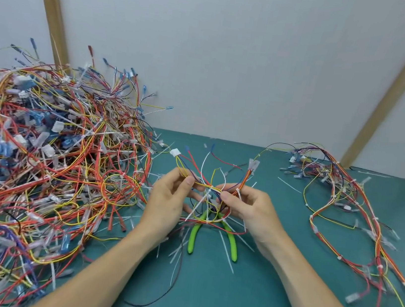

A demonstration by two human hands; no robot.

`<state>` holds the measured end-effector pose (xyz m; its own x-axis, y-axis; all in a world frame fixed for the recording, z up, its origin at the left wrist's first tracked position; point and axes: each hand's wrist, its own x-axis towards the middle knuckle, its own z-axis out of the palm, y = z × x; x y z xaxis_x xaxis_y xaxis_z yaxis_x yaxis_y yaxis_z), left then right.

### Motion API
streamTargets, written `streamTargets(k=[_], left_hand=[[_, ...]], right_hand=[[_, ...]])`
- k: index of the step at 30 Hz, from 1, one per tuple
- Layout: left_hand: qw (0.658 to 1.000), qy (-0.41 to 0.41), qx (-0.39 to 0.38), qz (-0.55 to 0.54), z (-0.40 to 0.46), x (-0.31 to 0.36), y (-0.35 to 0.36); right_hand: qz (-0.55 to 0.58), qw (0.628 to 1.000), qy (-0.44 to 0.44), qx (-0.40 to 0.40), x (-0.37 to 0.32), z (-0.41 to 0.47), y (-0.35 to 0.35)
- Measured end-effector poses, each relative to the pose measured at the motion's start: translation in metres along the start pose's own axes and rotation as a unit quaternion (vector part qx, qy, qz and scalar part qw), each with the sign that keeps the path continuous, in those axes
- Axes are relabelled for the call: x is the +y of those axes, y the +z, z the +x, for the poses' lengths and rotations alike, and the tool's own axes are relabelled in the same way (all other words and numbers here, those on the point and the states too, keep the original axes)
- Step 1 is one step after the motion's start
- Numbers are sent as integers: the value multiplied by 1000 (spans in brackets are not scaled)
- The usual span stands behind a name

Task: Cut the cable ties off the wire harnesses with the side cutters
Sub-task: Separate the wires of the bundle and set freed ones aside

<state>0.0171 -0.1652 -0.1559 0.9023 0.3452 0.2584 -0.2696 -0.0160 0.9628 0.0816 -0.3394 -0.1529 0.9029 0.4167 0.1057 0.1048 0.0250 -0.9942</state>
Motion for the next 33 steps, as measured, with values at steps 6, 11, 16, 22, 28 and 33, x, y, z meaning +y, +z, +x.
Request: streamTargets(k=[6,11,16,22,28,33], left_hand=[[999,15,-7,51,0,-1,1],[985,82,-21,151,-4,-1,3],[976,135,29,171,-6,6,4],[983,106,4,147,-4,1,3],[984,107,11,146,-5,0,2],[985,108,6,133,-6,3,3]], right_hand=[[-2,998,-42,50,-3,0,5],[12,994,-82,75,-6,-1,11],[29,995,-77,61,-8,-2,14],[8,995,-78,60,-7,-7,22],[-15,992,-100,77,-7,-10,26],[-35,990,-107,85,-3,-9,24]])
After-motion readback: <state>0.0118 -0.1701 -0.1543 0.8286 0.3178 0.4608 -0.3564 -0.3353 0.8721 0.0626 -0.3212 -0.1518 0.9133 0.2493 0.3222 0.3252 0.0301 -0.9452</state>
